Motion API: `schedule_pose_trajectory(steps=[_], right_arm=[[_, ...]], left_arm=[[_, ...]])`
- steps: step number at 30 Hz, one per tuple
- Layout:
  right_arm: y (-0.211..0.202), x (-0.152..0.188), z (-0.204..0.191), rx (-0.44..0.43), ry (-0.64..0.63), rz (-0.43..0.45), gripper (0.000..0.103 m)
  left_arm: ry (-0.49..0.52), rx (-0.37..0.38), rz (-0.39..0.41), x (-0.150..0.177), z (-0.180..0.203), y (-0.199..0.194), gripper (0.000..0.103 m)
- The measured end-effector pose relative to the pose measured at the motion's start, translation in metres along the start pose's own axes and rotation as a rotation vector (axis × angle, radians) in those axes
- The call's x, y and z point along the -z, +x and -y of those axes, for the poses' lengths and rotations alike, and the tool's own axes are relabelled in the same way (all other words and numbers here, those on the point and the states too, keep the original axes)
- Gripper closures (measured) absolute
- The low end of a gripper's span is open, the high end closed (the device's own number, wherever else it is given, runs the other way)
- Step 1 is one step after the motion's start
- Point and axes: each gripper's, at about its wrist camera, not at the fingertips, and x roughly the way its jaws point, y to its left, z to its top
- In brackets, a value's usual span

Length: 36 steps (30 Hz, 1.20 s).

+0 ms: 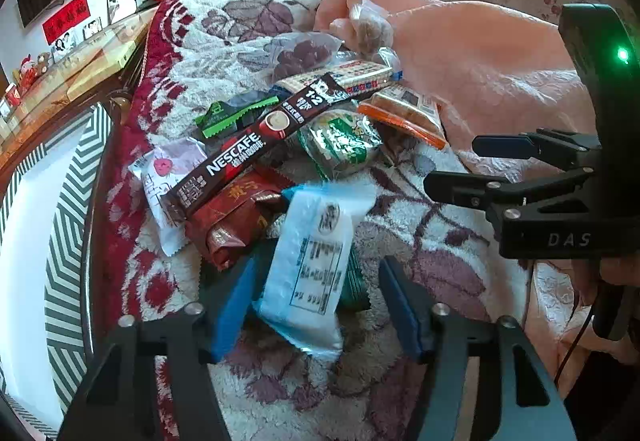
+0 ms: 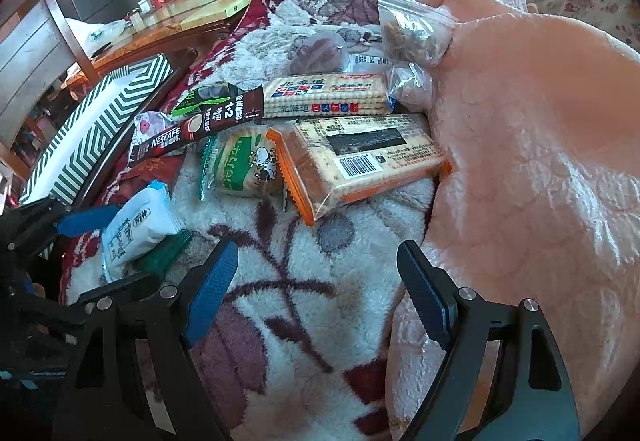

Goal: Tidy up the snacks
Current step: 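Grasp the light blue snack packet from the pile with the left tool, then grasp the dark green packet with the right tool while the left tool holds the blue packet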

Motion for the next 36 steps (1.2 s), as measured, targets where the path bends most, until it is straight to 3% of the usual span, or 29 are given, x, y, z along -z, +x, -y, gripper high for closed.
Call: schedule_pose_trajectory(steps=[4,15,16,17,20,28,36], right_arm=[[0.001,0.001,0.000,0.000,0.004,-0.007,0.021],[0.005,0.001,0.003,-0.003,0.016,-0.017,0.021],[0.005,0.000,0.006,-0.004,0.025,-0.019,0.021],[0.005,0.000,0.010,-0.008,0.043,-0.020,0.021],[0.004,-0.004,0.024,0.002,0.093,-0.015,0.021],[0.004,-0.009,0.060,-0.142,0.328,-0.009,0.021],[0.003,-0.009,0.049,-0.124,0.277,-0.032,0.021]], left_arm=[[-0.023,0.015,-0.014,-0.001,-0.003,0.003,0.055],[-0.029,-0.016,-0.024,-0.009,0.001,0.007,0.055],[-0.033,-0.014,-0.030,-0.010,0.001,0.008,0.058],[-0.037,-0.009,-0.030,-0.010,0.002,0.009,0.068],[-0.054,0.015,-0.024,-0.009,0.003,0.008,0.072],[-0.136,0.047,-0.006,-0.003,-0.008,0.000,0.074],[-0.189,0.029,0.039,0.011,-0.025,-0.033,0.074]])
